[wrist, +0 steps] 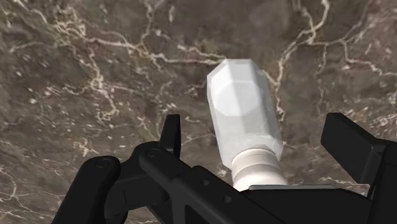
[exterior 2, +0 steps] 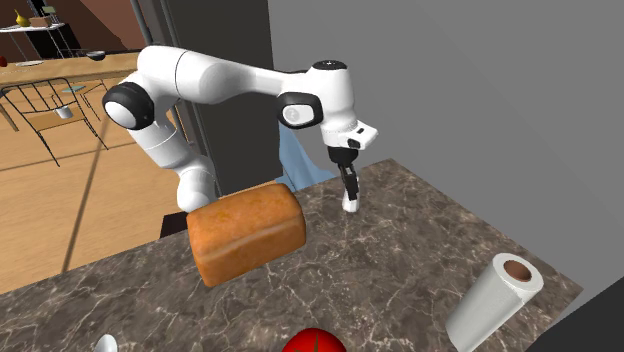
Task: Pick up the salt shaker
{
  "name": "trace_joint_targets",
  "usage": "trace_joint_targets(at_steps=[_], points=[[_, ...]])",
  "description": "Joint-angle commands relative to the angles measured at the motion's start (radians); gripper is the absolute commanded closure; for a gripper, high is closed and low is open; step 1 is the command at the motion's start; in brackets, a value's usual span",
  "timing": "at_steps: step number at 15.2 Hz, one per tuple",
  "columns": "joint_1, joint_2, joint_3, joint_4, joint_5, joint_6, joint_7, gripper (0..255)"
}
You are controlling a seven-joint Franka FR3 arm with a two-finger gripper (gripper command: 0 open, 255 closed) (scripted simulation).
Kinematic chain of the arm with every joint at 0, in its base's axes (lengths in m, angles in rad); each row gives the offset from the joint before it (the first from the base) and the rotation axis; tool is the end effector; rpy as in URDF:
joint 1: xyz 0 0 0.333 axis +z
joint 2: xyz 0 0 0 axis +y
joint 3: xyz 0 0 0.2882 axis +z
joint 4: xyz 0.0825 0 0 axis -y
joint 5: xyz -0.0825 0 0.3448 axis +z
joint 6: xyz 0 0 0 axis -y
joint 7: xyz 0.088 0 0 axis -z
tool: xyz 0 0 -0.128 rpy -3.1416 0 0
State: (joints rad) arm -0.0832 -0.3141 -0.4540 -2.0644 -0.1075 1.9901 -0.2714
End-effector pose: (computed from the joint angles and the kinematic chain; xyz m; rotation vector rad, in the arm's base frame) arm 0.3868 -0.2618 0.5323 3.0544 -0.3486 0.3205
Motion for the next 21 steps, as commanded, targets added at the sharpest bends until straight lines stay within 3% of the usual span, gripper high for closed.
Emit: trace_joint_targets(at_steps=[1,2,11,21], points=[[-0.001,-0.001,-0.002,-0.010,-0.001,0.011,-0.001,0],[-0.001,-0.002,-0.001,-0.012,-0.001,0.011,-0.001,255],[-0.001,-0.001,-0.002,-0.010,-0.001,0.011,-0.001,255],[0.006,0.009,0.006,0.133,0.008,-0.123,-0.003,255]])
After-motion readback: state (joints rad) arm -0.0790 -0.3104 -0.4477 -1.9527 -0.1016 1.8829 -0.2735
